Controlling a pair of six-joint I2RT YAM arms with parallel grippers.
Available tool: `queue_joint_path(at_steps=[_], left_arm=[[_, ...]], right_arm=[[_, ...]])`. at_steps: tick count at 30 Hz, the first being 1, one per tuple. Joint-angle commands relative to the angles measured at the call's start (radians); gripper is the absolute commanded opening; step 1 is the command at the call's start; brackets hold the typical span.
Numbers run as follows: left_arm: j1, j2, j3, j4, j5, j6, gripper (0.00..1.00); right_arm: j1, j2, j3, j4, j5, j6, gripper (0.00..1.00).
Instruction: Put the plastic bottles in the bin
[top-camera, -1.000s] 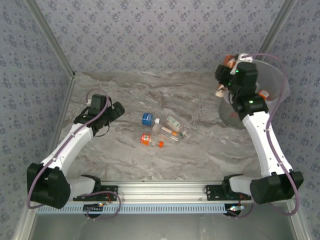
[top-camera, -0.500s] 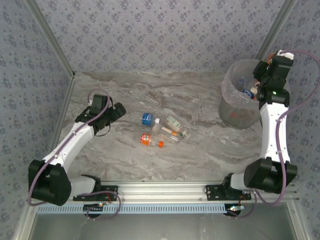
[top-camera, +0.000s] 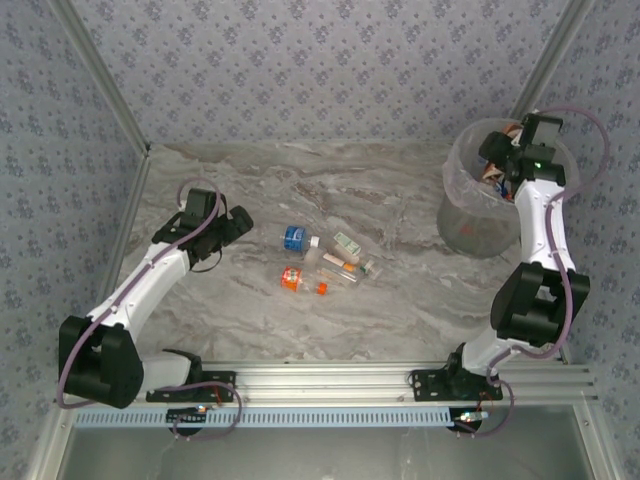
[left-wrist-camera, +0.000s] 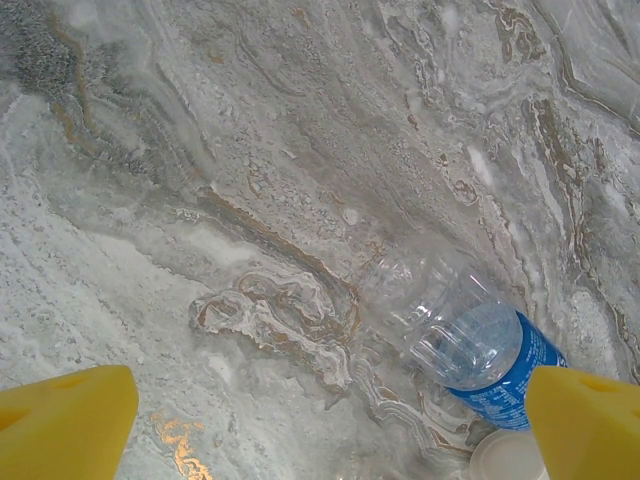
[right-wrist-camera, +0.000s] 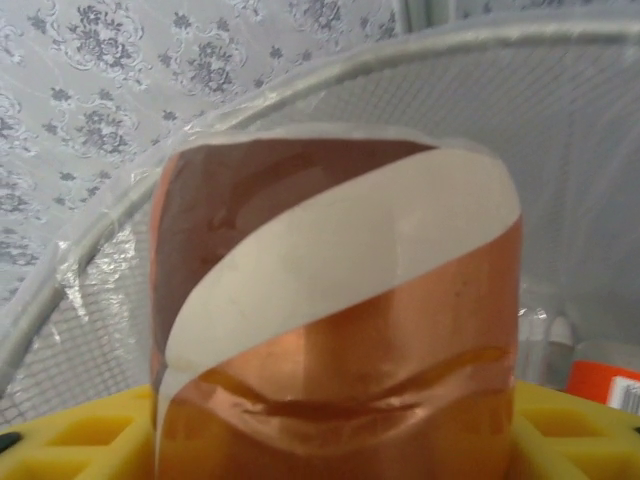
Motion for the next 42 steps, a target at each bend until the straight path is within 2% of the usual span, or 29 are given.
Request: queue_joint_path(at_steps=[1,12,13,14,20,24,29,35,39,42], left_arm=[[0.004,-0.002,0.033,0.004,0.010,-0.001,0.99],[0.004,0.015,0.032,0.013,0.034,-0.019,0.99],[0.003,0.017,0.032,0.013,0.037,-0.023,0.99],[0.002,0.019,0.033,0.014,0.040,-0.028,0.99],[0.002,0.044,0.035,0.024,0.070,-0.066,0.99],[-0.005,0.060,0.037,0.038,0.090,-0.102,1.00],[-0.019,0.086,0.041,0.054,0.092,-0.187,1.00],[-0.026,0.148,0.088,0.055,0.156,-0.375,1.00],[-0.046,0.217,0.146,-0.012,0.134,-0.522,0.99],[-0.066,0.279,0.170,-0.024,0.146,-0.639,0.99]], right_arm=[[0.013,-0.018,0.052,-0.028,-0.030,0.035,0.74],[0.013,-0.240,-0.030,-0.047,0.007,0.035,0.89],[0.015,-0.268,-0.045,-0.045,-0.002,0.038,0.92],[0.018,-0.302,-0.066,-0.040,-0.014,0.043,1.00],[0.059,-0.478,-0.214,0.011,-0.134,0.046,1.00],[0.145,-0.584,-0.323,0.071,-0.199,-0.005,1.00],[0.347,-0.684,-0.464,0.144,-0.138,-0.091,1.00],[0.512,-0.712,-0.562,0.203,-0.075,-0.076,1.00],[0.588,-0.698,-0.610,0.271,-0.028,-0.073,1.00],[0.623,-0.675,-0.588,0.242,-0.005,-0.104,1.00]])
